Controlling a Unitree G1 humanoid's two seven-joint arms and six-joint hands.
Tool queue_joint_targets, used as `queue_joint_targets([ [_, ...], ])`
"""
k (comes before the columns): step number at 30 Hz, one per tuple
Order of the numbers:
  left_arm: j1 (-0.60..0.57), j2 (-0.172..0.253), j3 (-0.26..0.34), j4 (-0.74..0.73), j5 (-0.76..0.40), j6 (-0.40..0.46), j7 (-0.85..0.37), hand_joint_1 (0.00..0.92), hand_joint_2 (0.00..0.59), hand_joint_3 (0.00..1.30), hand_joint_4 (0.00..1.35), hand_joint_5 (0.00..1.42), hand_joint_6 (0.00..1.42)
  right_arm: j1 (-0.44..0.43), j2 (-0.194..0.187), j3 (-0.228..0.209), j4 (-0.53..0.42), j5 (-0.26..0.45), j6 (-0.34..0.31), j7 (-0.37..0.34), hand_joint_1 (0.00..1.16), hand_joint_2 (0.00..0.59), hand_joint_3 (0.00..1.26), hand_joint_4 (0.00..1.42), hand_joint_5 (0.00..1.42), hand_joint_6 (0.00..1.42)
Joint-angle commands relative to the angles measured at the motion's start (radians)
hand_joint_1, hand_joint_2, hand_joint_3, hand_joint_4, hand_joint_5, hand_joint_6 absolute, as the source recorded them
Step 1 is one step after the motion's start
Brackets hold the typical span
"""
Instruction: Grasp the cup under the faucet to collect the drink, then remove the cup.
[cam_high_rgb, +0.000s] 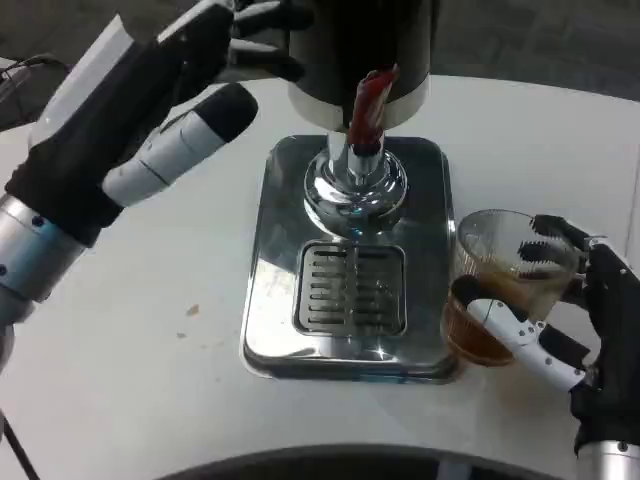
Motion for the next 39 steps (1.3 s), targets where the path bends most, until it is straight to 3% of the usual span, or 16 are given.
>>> queue_joint_targets([
  [1,0.067,0.013,0.024,-0.054,-0.006,0.022,0.023,0.000,0.057,0.15,0.21,0.36,0.29,0.022,0.011,0.005,-0.069,-0.002,-0.005,0.015,0.96,0.200,0.67,0.75,0.90,0.42],
  [11,0.198,0.017,0.069,-0.128,0.007,0.031,0.053,0.000,0.063,0.16,0.21,0.36,0.29,0.118,-0.001,0.013,-0.216,0.001,-0.008,0.089,0.97,0.199,0.68,0.76,0.90,0.42],
  [18,0.282,0.014,0.090,-0.154,0.015,0.028,0.072,0.000,0.066,0.16,0.21,0.36,0.29,0.159,0.000,0.020,-0.267,0.008,-0.001,0.135,0.98,0.199,0.70,0.78,0.92,0.43],
  [32,0.428,-0.009,0.070,-0.196,0.033,-0.003,0.092,0.000,0.067,0.16,0.21,0.35,0.29,0.212,-0.007,0.046,-0.340,0.002,-0.011,0.188,0.99,0.191,0.71,0.80,0.93,0.44],
  [39,0.511,-0.012,0.052,-0.207,0.107,-0.048,0.100,0.000,0.071,0.16,0.20,0.34,0.28,0.222,-0.026,0.062,-0.371,0.004,-0.018,0.217,0.99,0.191,0.71,0.80,0.93,0.45],
])
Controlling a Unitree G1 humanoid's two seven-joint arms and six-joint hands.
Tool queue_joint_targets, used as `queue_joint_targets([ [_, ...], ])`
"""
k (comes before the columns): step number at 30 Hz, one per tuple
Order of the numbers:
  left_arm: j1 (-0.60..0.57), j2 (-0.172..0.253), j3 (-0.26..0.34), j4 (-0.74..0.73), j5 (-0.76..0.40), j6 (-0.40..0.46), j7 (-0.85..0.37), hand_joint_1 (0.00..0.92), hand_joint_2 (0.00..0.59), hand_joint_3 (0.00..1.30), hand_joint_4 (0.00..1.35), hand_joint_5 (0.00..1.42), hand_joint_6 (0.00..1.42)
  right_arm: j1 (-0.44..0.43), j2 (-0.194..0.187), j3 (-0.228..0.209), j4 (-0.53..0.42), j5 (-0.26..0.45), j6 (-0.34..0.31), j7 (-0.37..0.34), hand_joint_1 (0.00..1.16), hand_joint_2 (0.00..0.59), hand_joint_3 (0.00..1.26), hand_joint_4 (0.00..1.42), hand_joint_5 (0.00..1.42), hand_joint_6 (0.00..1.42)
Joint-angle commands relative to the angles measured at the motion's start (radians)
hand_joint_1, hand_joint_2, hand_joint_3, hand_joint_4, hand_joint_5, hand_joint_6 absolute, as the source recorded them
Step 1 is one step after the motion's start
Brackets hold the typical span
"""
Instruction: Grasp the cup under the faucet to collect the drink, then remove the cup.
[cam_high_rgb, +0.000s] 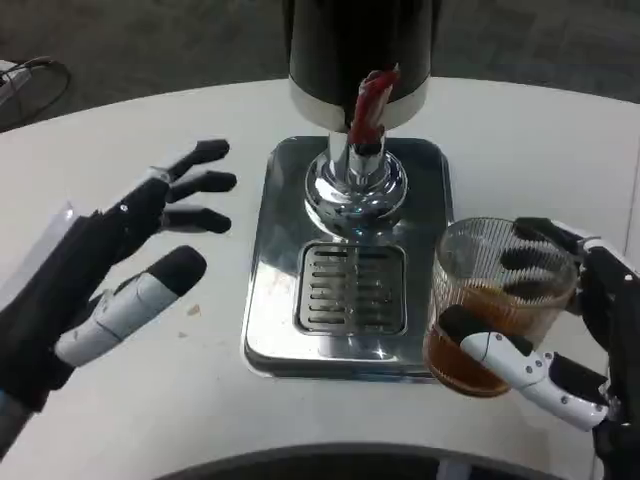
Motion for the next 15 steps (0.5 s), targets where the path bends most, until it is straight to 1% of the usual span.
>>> queue_joint_targets([
  [1,0.056,0.004,-0.018,-0.022,0.068,-0.051,0.012,0.000,0.072,0.16,0.20,0.34,0.28,0.005,-0.010,0.015,-0.054,0.004,-0.038,0.014,0.99,0.191,0.72,0.80,0.93,0.45],
  [5,0.089,0.012,-0.028,-0.035,0.111,-0.084,0.014,0.000,0.076,0.16,0.17,0.30,0.25,0.010,-0.014,0.027,-0.086,0.012,-0.034,0.032,0.99,0.191,0.72,0.80,0.93,0.45],
  [10,0.114,0.019,-0.036,-0.051,0.164,-0.117,0.021,0.000,0.079,0.15,0.13,0.23,0.22,0.024,-0.023,0.028,-0.116,0.031,-0.031,0.059,1.00,0.191,0.72,0.80,0.94,0.46],
  [12,0.120,0.021,-0.039,-0.057,0.179,-0.127,0.022,0.000,0.079,0.15,0.12,0.22,0.21,0.027,-0.035,0.024,-0.121,0.019,-0.044,0.062,1.00,0.191,0.72,0.80,0.94,0.47],
  [15,0.127,0.024,-0.043,-0.063,0.197,-0.136,0.022,0.000,0.082,0.15,0.09,0.18,0.19,0.033,-0.037,0.026,-0.128,0.025,-0.045,0.065,1.00,0.192,0.73,0.81,0.94,0.48],
])
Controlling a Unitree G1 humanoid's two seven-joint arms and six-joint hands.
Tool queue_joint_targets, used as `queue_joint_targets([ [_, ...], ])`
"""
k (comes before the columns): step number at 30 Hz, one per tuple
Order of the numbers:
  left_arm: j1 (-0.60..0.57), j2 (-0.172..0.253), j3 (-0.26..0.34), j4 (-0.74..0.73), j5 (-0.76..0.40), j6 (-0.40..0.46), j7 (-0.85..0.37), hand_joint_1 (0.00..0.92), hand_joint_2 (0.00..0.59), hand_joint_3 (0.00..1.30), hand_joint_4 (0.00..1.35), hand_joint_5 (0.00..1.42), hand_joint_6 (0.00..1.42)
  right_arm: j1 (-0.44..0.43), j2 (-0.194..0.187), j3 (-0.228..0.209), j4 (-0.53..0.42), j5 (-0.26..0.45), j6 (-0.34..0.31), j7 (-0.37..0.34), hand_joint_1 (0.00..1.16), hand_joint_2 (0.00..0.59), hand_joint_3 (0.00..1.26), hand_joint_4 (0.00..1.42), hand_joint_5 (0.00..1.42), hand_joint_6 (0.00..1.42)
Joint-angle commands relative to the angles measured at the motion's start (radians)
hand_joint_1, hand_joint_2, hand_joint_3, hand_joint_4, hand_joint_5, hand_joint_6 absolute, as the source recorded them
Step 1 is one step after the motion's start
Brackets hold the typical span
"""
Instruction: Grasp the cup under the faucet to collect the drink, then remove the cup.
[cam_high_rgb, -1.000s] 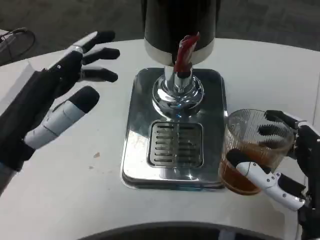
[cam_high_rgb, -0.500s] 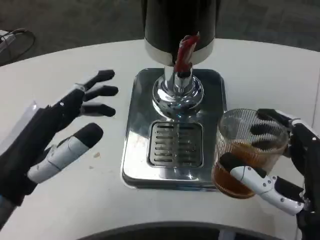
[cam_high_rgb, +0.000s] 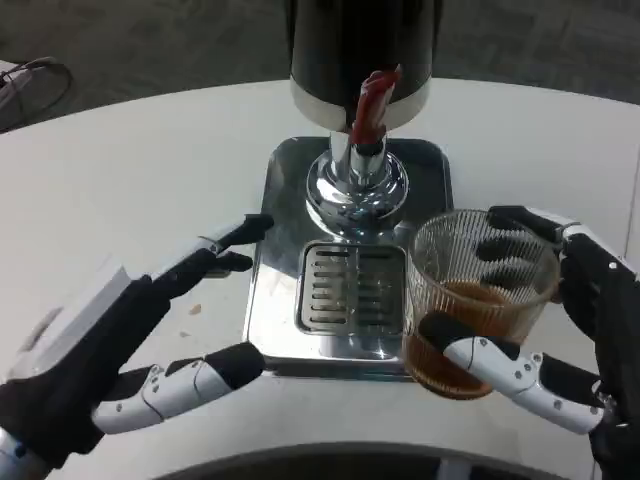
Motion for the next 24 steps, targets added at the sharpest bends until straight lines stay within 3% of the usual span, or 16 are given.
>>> queue_joint_targets([
  [1,0.025,0.016,-0.010,-0.022,0.033,-0.029,0.010,0.000,0.082,0.15,0.09,0.18,0.18,0.010,-0.001,0.003,-0.048,0.007,-0.045,0.001,1.00,0.192,0.73,0.81,0.94,0.48],
  [13,0.055,0.042,-0.012,-0.060,0.093,-0.048,0.012,0.000,0.088,0.10,0.00,0.05,0.11,0.027,-0.066,0.009,-0.068,-0.024,-0.117,0.024,1.00,0.192,0.73,0.81,0.94,0.49],
  [24,0.093,0.061,-0.010,-0.107,0.109,-0.066,0.004,0.000,0.089,0.08,0.00,0.01,0.08,0.088,-0.085,0.014,-0.125,-0.006,-0.146,0.059,1.00,0.193,0.75,0.82,0.95,0.49],
])
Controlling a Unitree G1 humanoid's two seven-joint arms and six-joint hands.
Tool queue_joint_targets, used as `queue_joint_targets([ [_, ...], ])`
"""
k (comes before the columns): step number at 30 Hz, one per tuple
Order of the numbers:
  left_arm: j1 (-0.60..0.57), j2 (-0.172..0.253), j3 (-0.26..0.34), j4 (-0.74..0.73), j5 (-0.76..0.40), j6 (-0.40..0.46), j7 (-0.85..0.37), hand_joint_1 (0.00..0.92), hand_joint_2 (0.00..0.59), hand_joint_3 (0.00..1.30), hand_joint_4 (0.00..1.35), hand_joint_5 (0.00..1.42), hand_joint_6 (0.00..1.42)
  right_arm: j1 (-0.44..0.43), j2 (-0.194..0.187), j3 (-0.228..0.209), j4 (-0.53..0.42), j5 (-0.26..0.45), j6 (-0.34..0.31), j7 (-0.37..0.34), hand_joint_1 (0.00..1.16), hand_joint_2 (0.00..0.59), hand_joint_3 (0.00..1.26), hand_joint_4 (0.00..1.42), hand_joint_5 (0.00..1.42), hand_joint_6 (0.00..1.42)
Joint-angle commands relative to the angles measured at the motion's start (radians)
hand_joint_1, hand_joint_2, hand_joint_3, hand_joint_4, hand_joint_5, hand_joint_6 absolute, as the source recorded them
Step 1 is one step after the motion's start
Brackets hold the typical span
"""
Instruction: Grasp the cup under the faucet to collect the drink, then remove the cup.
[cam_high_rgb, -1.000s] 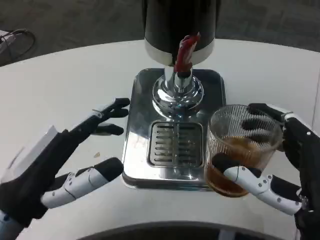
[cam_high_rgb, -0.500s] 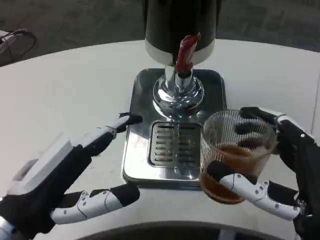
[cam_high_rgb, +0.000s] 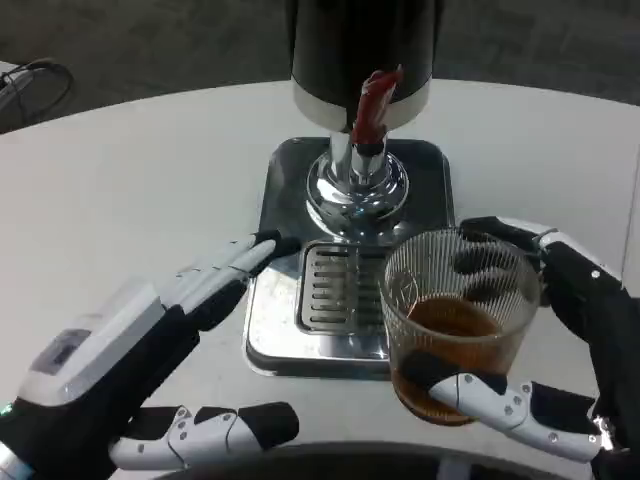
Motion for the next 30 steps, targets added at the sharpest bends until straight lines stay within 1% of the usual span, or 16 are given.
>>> queue_joint_targets([
  [1,0.035,0.021,-0.002,-0.029,0.010,-0.021,-0.002,0.000,0.089,0.08,0.00,0.01,0.08,0.025,-0.004,0.010,-0.074,0.019,-0.063,0.011,1.01,0.193,0.75,0.82,0.95,0.49],
  [5,0.060,0.028,0.008,-0.057,-0.002,-0.018,-0.003,0.000,0.089,0.08,0.00,0.01,0.08,0.044,-0.019,0.014,-0.105,0.026,-0.072,0.036,1.01,0.194,0.75,0.82,0.95,0.49],
  [11,0.092,0.037,0.022,-0.107,-0.017,-0.004,-0.009,0.000,0.090,0.07,0.00,0.01,0.07,0.056,-0.020,0.013,-0.117,0.040,-0.071,0.057,1.01,0.194,0.75,0.82,0.95,0.49],
  [17,0.097,0.053,0.031,-0.126,0.001,-0.012,-0.011,0.000,0.088,0.06,0.00,0.00,0.04,0.066,-0.027,0.017,-0.117,0.041,-0.074,0.069,1.01,0.194,0.75,0.82,0.95,0.50],
  [18,0.097,0.055,0.032,-0.127,0.004,-0.014,-0.010,0.000,0.088,0.05,0.00,0.00,0.03,0.065,-0.030,0.013,-0.118,0.035,-0.080,0.068,1.01,0.194,0.75,0.82,0.95,0.50],
  [21,0.099,0.063,0.034,-0.126,0.007,-0.019,-0.012,0.000,0.088,0.05,0.00,0.00,0.02,0.064,-0.031,0.008,-0.120,0.048,-0.079,0.073,1.01,0.194,0.75,0.82,0.95,0.50],
  [25,0.098,0.075,0.034,-0.118,0.005,-0.021,-0.014,0.000,0.088,0.04,0.00,0.00,0.02,0.073,-0.038,-0.020,-0.161,0.071,-0.058,0.090,1.01,0.188,0.75,0.83,0.95,0.51],
  [30,0.096,0.079,0.028,-0.116,0.009,-0.013,-0.013,0.000,0.088,0.04,0.00,0.00,0.01,0.076,-0.044,-0.040,-0.195,0.092,-0.036,0.112,1.01,0.185,0.75,0.83,0.95,0.51],
])
